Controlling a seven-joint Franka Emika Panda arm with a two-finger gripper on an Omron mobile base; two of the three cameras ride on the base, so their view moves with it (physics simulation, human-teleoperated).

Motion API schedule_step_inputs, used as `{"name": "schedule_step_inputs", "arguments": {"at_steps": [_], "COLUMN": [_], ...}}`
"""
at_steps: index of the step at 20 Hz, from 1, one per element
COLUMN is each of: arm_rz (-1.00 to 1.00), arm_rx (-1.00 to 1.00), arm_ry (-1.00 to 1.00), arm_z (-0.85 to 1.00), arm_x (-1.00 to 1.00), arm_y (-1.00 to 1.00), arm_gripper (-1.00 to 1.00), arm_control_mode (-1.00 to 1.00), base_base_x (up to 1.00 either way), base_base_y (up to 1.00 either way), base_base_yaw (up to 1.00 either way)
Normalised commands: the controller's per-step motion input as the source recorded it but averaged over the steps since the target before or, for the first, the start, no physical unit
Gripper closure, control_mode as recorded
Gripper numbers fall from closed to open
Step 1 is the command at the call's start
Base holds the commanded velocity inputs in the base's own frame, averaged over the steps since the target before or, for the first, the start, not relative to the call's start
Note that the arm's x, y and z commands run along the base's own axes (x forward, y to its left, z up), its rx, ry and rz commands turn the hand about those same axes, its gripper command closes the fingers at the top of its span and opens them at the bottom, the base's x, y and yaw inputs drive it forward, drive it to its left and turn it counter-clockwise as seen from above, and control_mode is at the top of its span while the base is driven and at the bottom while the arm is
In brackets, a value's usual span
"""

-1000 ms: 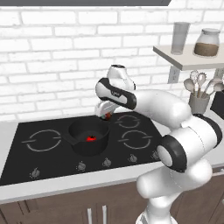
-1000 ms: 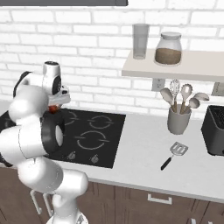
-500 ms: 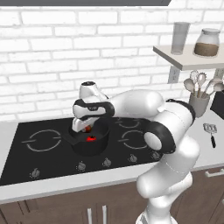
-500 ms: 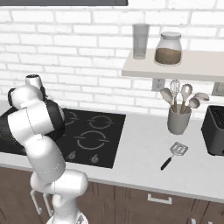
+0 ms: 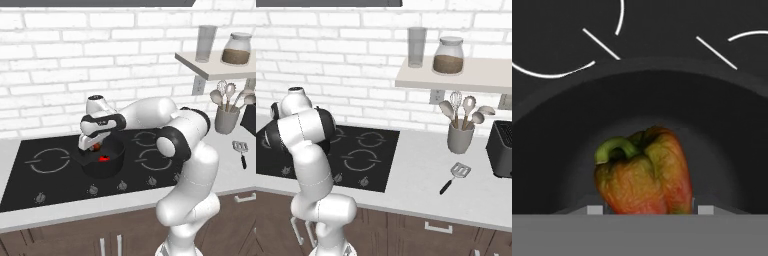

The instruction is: Put the tomato and bell pepper in the pot. Retrieve the spatula and lightly stir the vegetables in the pot.

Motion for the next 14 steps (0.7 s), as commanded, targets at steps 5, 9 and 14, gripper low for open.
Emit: {"name": "schedule_step_inputs", "arguments": {"at_steps": [5,9,14], "arm_rz": [0.0,0.0,0.0], "arm_rx": [0.0,0.0,0.0], "arm_ry": [0.01,0.01,0.0], "arm_z": [-0.12,-0.1,-0.17], "arm_x": [0.16,0.03,0.19], "arm_y": [0.0,0.0,0.0], "arm_gripper": [1.0,1.0,1.0], "arm_control_mode": [-1.0,-1.0,-1.0], "base_base_x": [0.0,0.0,0.0], "base_base_y": [0.0,0.0,0.0], "base_base_yaw": [0.0,0.0,0.0]}}
